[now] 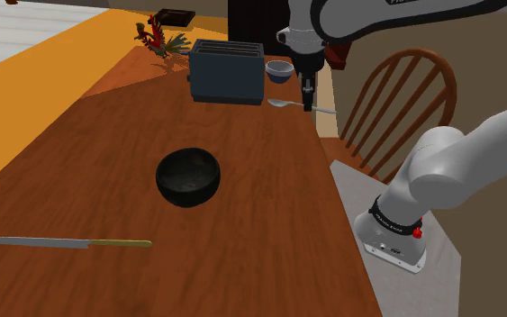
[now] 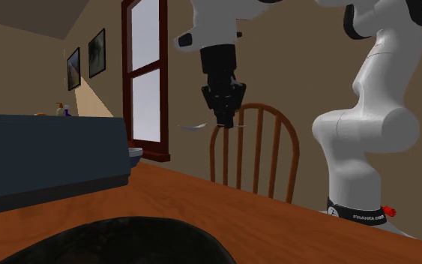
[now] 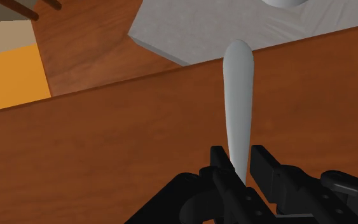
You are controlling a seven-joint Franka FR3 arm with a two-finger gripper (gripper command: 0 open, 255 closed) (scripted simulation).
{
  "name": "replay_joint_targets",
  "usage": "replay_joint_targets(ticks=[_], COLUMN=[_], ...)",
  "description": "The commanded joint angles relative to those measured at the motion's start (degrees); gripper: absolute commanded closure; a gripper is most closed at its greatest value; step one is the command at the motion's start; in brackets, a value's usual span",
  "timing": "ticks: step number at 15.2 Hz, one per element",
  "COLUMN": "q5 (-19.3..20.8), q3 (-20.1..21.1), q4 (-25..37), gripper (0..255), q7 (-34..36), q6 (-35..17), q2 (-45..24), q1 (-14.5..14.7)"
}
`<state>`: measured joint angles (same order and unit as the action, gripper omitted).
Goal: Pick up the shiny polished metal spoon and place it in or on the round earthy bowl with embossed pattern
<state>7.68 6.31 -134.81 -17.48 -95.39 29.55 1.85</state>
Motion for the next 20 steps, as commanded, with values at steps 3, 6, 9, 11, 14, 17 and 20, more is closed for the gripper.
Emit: replay_joint_targets(ticks=[3,6,9,11,14,17,20], q5=[-2.2,-3.3,-3.8,-3.8,-3.4,-2.4,-0.8], q3=[4.0,6.8,9.5,11.2,13.6,15.7,17.6], q4=[4.5,8.8,13.7,17.2,23.1,29.6,37.1], gripper=[255,255,255,255,255,255,255], q7=[5.1,8.9,12.8,15.4,19.4,23.3,27.3], q6=[0.5,1.0,1.7,2.3,3.4,4.9,6.9], q2=[-4.9,-9.1,-13.8,-17.1,-22.4,-28.2,-34.5], q1=[1.8,2.9,4.0,4.7,5.8,7.3,9.2])
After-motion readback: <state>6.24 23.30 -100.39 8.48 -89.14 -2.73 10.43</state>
